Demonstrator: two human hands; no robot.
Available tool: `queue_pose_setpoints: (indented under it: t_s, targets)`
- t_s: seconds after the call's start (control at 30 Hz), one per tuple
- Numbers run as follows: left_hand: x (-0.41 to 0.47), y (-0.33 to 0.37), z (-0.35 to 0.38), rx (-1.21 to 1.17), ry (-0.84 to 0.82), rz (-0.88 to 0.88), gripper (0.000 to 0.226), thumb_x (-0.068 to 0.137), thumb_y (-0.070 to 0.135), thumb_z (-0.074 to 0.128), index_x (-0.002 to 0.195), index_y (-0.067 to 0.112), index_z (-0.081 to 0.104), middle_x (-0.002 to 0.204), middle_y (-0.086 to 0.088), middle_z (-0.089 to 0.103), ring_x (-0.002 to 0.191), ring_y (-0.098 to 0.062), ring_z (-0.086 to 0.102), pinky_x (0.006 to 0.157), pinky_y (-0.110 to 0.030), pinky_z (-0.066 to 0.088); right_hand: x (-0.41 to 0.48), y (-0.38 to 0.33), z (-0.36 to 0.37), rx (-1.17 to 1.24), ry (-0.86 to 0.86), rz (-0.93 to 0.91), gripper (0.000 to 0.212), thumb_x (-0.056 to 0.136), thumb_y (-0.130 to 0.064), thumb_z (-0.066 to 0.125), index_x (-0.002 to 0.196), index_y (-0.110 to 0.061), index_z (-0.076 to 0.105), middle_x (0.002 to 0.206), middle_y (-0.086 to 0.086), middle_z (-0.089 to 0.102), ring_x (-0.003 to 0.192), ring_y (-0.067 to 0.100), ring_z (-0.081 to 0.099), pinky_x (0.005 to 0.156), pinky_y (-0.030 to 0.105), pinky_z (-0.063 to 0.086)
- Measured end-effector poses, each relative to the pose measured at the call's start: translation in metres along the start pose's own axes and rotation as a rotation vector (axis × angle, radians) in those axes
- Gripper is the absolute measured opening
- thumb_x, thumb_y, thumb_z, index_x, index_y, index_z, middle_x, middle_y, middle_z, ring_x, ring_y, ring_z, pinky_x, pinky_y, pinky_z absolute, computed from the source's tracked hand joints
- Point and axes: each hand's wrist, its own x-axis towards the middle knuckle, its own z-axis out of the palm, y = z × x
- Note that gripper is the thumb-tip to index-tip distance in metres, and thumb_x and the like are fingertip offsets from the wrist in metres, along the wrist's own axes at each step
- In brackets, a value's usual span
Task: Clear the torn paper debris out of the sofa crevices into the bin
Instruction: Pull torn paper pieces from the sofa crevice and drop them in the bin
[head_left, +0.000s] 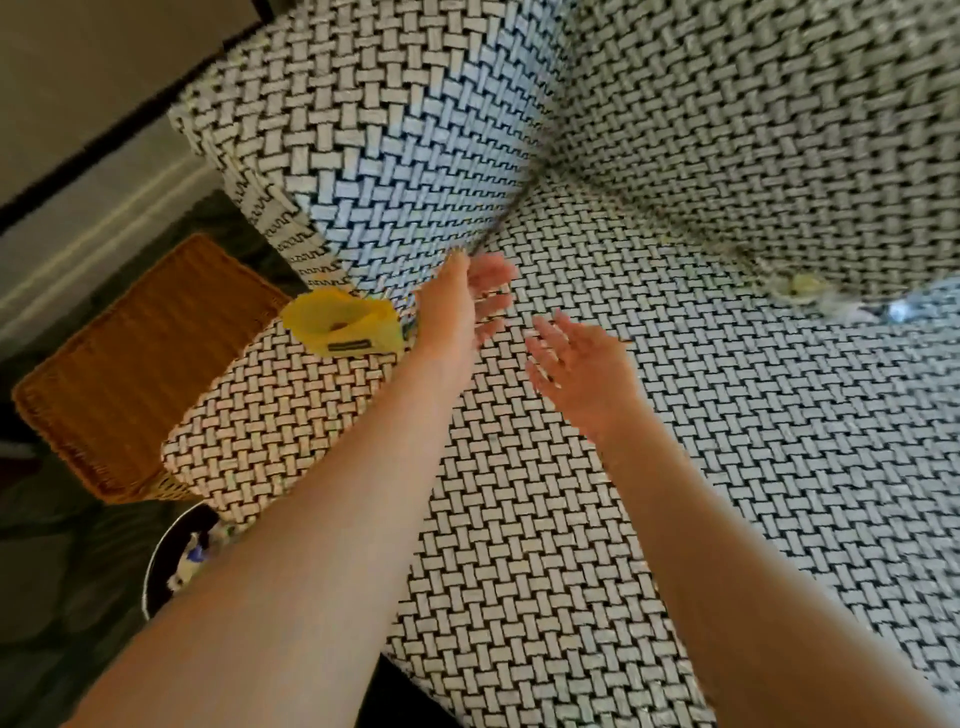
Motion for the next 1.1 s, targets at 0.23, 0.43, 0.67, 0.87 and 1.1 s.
queue_pose_setpoints:
  t_s: [0.23, 0.43, 0.67, 0.87, 1.1]
  targets:
    - [0.018, -0.001, 0.091, 0.128, -0.097, -0.079, 0.038, 0.099, 0.028, 0.031, 0.077, 0.023, 0.062, 0.076, 0.009, 0.066, 0.065, -0.008, 0.056, 0.059, -0.024, 0.043, -0.003, -0.071, -0.047, 0.114, 0.081, -0.128, 0.035, 0.099, -0.02, 0.031, 0.128, -0.013, 0.049, 0.099, -0.001, 0.065, 0.092, 0.017, 0.061, 0.076, 0.031, 0.047]
    - [0.035, -0.021, 0.157, 0.222, -0.16, -0.145, 0.038, 0.098, 0.026, 0.033, 0.074, 0.022, 0.061, 0.076, 0.007, 0.062, 0.065, -0.008, 0.053, 0.062, -0.024, 0.042, 0.009, -0.114, -0.092, 0.13, 0.196, -0.172, 0.034, 0.099, -0.023, 0.032, 0.128, -0.014, 0.049, 0.099, -0.003, 0.063, 0.092, 0.014, 0.059, 0.073, 0.028, 0.047]
    - [0.069, -0.049, 0.221, 0.456, -0.177, -0.13, 0.027, 0.095, 0.016, 0.042, 0.076, 0.023, 0.06, 0.077, 0.007, 0.058, 0.066, -0.008, 0.05, 0.054, -0.019, 0.039, 0.033, -0.147, -0.131, -0.026, 0.413, -0.211, 0.014, 0.096, -0.017, 0.045, 0.103, -0.018, 0.058, 0.09, -0.002, 0.063, 0.077, 0.01, 0.057, 0.072, 0.024, 0.047]
    - [0.101, -0.068, 0.257, 0.526, -0.206, -0.251, 0.025, 0.092, 0.015, 0.046, 0.071, 0.016, 0.059, 0.063, 0.003, 0.051, 0.053, -0.01, 0.043, 0.048, -0.02, 0.034, 0.061, -0.169, -0.132, -0.435, 0.519, -0.427, 0.023, 0.092, -0.007, 0.045, 0.108, -0.012, 0.061, 0.077, -0.004, 0.059, 0.054, 0.005, 0.044, 0.045, 0.013, 0.037]
    - [0.136, -0.077, 0.26, 0.117, -0.068, -0.343, 0.023, 0.092, 0.015, 0.045, 0.073, 0.011, 0.058, 0.047, 0.004, 0.057, 0.032, -0.005, 0.047, 0.035, -0.013, 0.037, 0.103, -0.184, -0.132, -1.131, 0.736, -0.587, 0.026, 0.097, -0.018, 0.04, 0.1, -0.011, 0.065, 0.075, 0.006, 0.067, 0.055, 0.014, 0.051, 0.058, 0.024, 0.045]
